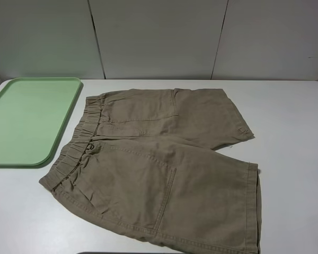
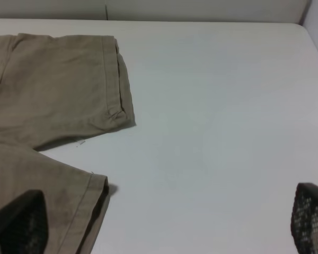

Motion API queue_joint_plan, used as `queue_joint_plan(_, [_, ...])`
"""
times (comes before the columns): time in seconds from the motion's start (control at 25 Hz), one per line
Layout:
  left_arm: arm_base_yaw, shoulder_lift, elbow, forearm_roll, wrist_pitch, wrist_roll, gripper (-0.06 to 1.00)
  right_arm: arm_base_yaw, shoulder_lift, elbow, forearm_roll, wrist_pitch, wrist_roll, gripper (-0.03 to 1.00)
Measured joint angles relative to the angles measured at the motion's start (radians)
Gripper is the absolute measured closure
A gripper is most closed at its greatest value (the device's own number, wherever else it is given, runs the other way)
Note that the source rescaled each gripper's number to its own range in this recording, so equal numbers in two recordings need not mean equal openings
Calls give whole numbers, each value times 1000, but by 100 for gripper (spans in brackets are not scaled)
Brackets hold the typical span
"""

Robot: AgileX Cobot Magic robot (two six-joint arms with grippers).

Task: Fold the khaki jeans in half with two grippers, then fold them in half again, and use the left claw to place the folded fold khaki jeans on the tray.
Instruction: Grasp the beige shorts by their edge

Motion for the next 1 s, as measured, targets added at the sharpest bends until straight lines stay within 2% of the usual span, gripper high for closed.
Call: queue_joint_plan(1.0, [0,0,0,0,0,0,3,0,0,0,0,0,0,-3])
